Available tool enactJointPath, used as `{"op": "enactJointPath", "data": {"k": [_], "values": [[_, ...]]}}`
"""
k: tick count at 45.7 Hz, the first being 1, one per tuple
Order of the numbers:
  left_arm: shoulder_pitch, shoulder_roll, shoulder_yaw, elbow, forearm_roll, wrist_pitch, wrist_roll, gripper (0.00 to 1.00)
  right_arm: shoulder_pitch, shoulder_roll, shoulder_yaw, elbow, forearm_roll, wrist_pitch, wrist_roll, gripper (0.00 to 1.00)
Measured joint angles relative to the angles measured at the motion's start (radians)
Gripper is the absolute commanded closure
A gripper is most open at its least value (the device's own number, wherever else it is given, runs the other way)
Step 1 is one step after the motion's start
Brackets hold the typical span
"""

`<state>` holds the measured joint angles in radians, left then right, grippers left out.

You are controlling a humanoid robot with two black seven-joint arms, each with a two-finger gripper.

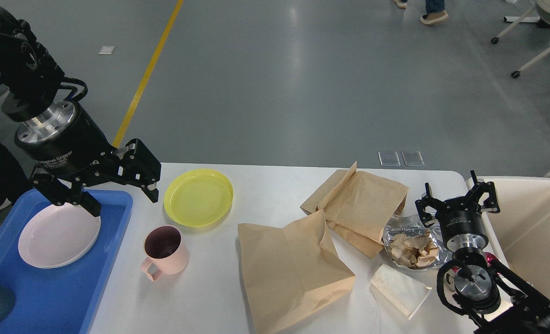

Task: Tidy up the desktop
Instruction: 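Move the left gripper toward the pink mug, then grasp the pink mug with the left gripper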

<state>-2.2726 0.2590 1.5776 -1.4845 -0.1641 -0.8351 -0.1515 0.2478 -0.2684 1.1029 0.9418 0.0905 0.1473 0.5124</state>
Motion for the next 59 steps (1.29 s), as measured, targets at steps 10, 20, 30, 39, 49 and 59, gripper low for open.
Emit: {"op": "enactJointPath", "data": {"k": [10, 20, 30, 39, 49, 59], "values": [[0.24, 0.015, -0.033, 0.113, -0.003, 0.105, 0.006, 0.05, 0.0, 0.0, 0.0, 0.0, 0.0, 0.0, 0.0, 0.0], [0.454, 0.016, -0.086, 0.234, -0.003, 0.173, 0.011, 0.05, 0.0, 0.0, 0.0, 0.0, 0.0, 0.0, 0.0, 0.0], [0.541, 0.01, -0.098, 0.249, -0.006, 0.341, 0.024, 0.05, 0.001, 0.0, 0.0, 0.0, 0.0, 0.0, 0.0, 0.0], [0.583, 0.01, -0.122, 0.266, -0.012, 0.428, 0.034, 0.05, 0.001, 0.001, 0.0, 0.0, 0.0, 0.0, 0.0, 0.0], [0.672, 0.008, -0.169, 0.352, -0.007, 0.444, 0.036, 0.05, 0.001, 0.001, 0.0, 0.0, 0.0, 0.0, 0.0, 0.0], [0.781, -0.017, -0.232, 0.434, -0.004, 0.478, 0.036, 0.05, 0.001, 0.001, 0.0, 0.0, 0.0, 0.0, 0.0, 0.0]]}}
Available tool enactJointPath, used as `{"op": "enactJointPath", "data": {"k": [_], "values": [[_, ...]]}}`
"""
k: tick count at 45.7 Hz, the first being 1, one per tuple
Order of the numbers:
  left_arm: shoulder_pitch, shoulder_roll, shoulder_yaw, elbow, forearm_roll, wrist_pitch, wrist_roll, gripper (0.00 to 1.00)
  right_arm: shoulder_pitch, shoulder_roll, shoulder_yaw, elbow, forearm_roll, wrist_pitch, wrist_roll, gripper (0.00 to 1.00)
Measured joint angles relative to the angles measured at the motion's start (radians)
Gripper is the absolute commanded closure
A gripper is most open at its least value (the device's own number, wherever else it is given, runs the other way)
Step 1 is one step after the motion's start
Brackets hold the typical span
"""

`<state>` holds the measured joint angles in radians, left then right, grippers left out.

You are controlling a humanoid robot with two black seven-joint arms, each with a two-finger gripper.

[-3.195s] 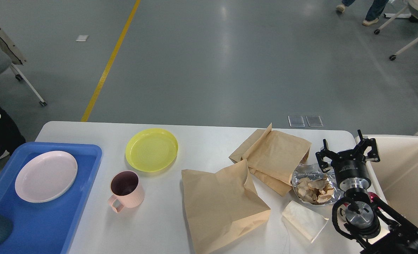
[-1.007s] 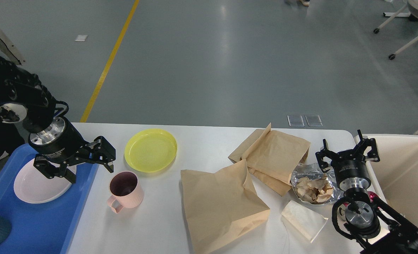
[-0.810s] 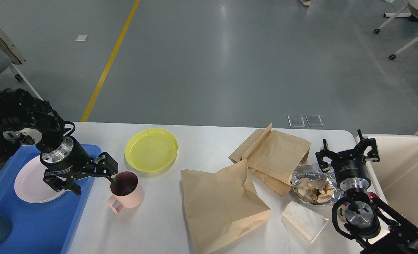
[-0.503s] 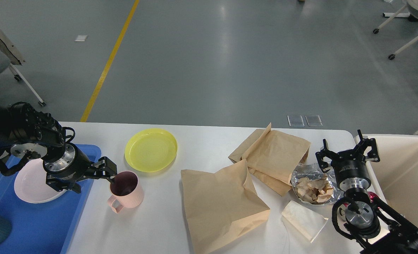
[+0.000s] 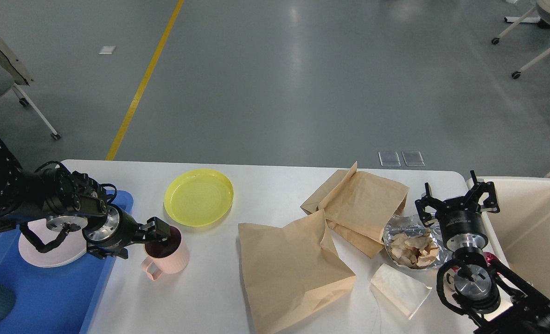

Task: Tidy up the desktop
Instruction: 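Grasp the pink mug with the left gripper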

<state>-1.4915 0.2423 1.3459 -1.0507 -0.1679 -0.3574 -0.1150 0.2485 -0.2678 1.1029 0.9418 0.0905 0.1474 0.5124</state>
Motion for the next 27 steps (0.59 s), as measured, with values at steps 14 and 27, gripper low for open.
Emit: {"op": "enactJointPath", "data": {"k": [14, 27], "values": [[0.059, -0.021, -0.025, 0.057, 0.001, 0.058, -0.005, 0.04, 0.0, 0.001, 0.0, 0.0, 0.0, 0.001, 0.0, 0.0], [0.086, -0.021, -0.025, 0.065, -0.001, 0.06, -0.014, 0.06, 0.0, 0.001, 0.0, 0.0, 0.0, 0.001, 0.0, 0.0]]}}
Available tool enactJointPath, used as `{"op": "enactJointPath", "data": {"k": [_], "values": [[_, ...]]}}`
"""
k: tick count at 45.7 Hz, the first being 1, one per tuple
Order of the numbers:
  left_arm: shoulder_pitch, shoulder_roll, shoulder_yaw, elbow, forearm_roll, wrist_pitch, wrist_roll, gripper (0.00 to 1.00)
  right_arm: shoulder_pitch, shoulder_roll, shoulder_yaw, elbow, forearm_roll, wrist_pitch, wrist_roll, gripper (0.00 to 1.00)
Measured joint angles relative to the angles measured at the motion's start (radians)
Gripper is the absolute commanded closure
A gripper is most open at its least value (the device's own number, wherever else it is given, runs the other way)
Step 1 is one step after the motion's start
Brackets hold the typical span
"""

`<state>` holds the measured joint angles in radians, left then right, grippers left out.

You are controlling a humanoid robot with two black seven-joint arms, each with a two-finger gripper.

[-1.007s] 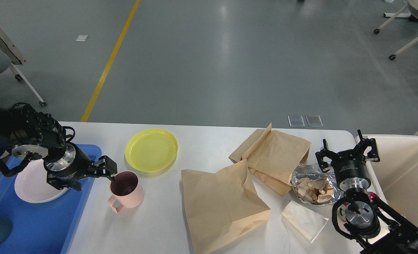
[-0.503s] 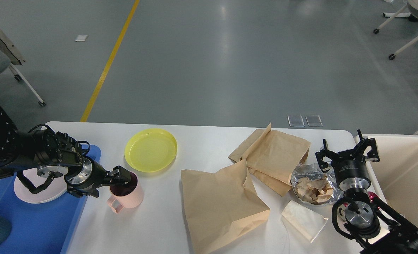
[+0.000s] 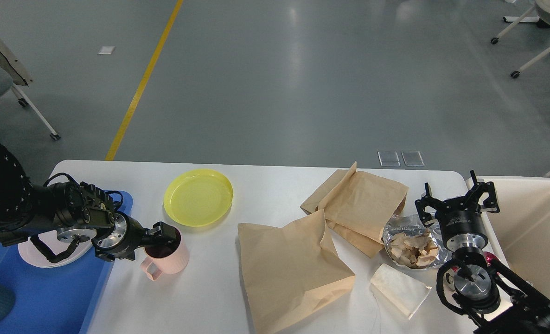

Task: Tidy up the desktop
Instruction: 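Grasp the pink mug with the left gripper, then lift the pink mug and carry it over the blue tray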

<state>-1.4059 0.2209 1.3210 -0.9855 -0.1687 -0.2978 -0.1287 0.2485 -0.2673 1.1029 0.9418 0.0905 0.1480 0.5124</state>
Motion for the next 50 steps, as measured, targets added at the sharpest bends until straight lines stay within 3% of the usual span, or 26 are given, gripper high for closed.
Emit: {"op": "enactJointPath", "data": {"k": [3, 6, 12, 18, 21, 23, 28, 32, 46, 50], "values": [[0.0, -0.001, 0.0, 0.002, -0.001, 0.0, 0.001, 0.15, 0.0, 0.0, 0.0, 0.0, 0.0, 0.0, 0.0, 0.0], [0.001, -0.004, 0.0, 0.002, -0.002, 0.0, 0.005, 0.3, 0.0, 0.0, 0.0, 0.0, 0.0, 0.0, 0.0, 0.0], [0.001, -0.005, 0.001, 0.003, -0.005, 0.001, 0.007, 0.46, 0.0, 0.0, 0.0, 0.0, 0.0, 0.0, 0.0, 0.0], [0.003, -0.006, 0.002, 0.004, -0.004, 0.002, 0.014, 0.73, 0.0, 0.0, 0.0, 0.0, 0.0, 0.0, 0.0, 0.0], [0.006, -0.006, 0.002, 0.004, -0.002, 0.002, 0.033, 0.9, 0.0, 0.0, 0.0, 0.0, 0.0, 0.0, 0.0, 0.0], [0.011, -0.007, 0.002, 0.005, -0.002, 0.004, 0.071, 0.99, 0.0, 0.0, 0.0, 0.0, 0.0, -0.001, 0.0, 0.0], [0.015, -0.006, 0.001, 0.008, -0.002, 0.005, 0.164, 1.0, 0.0, 0.0, 0.0, 0.0, 0.0, -0.001, 0.0, 0.0], [0.015, -0.006, -0.001, 0.008, -0.002, -0.004, 0.204, 1.0, 0.0, 0.0, 0.0, 0.0, 0.0, -0.001, 0.0, 0.0], [-0.014, 0.0, -0.027, -0.008, 0.0, -0.045, 0.219, 1.0, 0.0, 0.0, 0.0, 0.0, 0.0, -0.001, 0.0, 0.0], [-0.075, 0.009, -0.023, -0.028, 0.0, -0.103, 0.219, 1.0, 0.0, 0.0, 0.0, 0.0, 0.0, -0.001, 0.0, 0.0]]}}
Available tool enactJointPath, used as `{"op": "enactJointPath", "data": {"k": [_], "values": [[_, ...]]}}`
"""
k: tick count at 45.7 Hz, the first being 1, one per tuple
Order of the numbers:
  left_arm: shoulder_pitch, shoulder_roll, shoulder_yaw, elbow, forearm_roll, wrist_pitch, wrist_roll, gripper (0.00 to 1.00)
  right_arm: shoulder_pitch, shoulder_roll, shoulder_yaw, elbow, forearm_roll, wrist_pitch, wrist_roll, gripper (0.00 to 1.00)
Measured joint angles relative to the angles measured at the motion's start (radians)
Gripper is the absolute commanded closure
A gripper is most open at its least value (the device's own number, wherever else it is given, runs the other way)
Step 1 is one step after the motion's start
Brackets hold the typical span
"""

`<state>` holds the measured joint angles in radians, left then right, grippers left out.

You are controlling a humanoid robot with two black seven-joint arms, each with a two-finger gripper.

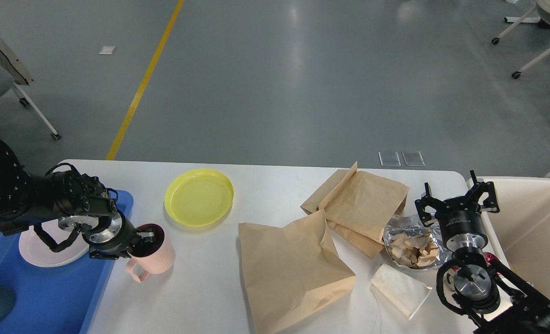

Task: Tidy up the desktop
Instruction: 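Lift the pink mug and carry it over the blue tray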

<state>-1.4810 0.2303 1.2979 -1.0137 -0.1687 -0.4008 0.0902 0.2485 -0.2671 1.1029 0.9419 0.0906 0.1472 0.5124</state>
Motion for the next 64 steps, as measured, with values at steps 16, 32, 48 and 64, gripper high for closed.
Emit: {"op": "enactJointPath", "data": {"k": [16, 32, 48, 64], "values": [[-0.461, 0.069, 0.139, -0.296, 0.0, -0.177, -0.001, 1.0, 0.0, 0.0, 0.0, -0.001, 0.0, 0.0, 0.0, 0.0], [-1.049, 0.09, 0.287, -0.597, 0.009, -0.342, -0.017, 1.0, 0.0, -0.001, 0.0, -0.002, 0.0, 0.0, 0.0, 0.0], [-1.086, 0.192, 0.344, -0.589, 0.085, -0.378, -0.012, 1.0, 0.0, -0.001, 0.0, 0.0, 0.0, 0.0, 0.0, 0.0], [-0.797, 0.56, 0.303, -0.407, 0.315, -0.289, -0.002, 1.0, 0.0, -0.002, 0.0, 0.0, 0.0, 0.0, 0.0, 0.0]]}}
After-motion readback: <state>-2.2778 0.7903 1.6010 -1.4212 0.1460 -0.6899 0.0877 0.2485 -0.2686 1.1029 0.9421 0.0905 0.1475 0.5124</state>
